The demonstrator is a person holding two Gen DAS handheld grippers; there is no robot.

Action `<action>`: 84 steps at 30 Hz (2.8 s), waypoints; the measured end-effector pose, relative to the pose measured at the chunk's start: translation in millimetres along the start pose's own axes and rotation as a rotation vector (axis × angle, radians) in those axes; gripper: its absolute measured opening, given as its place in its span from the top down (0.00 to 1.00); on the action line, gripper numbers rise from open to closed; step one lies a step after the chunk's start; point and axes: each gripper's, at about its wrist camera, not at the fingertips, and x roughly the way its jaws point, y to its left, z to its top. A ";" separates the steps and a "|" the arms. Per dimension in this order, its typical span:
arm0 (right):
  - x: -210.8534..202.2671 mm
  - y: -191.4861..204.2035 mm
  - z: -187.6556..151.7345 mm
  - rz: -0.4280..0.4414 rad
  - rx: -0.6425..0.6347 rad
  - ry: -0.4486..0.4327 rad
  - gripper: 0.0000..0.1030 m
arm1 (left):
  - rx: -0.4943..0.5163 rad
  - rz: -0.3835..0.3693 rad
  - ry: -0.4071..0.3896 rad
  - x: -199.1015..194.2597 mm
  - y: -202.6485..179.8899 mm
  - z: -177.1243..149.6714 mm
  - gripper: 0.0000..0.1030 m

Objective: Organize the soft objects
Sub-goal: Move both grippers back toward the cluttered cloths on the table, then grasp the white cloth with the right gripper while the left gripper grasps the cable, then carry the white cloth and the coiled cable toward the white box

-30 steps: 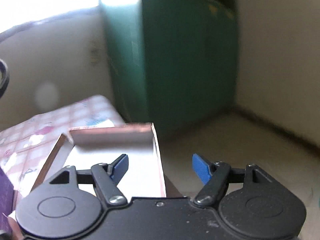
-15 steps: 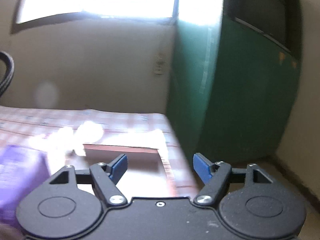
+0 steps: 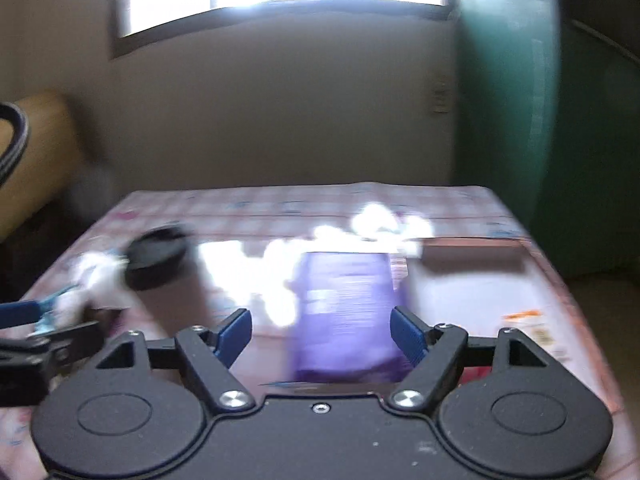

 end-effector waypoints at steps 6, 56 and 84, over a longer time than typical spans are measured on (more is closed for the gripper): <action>9.5 66.1 0.1 0.121 -0.045 -0.006 0.13 | -0.088 0.081 0.011 -16.3 56.4 -12.2 0.01; 13.4 119.8 -31.3 0.286 -0.113 0.078 0.75 | -0.135 0.020 0.163 13.2 103.5 -71.1 0.00; 14.9 137.0 -17.3 0.305 -0.064 0.083 0.75 | -0.103 0.139 0.042 -8.0 93.8 -20.2 0.41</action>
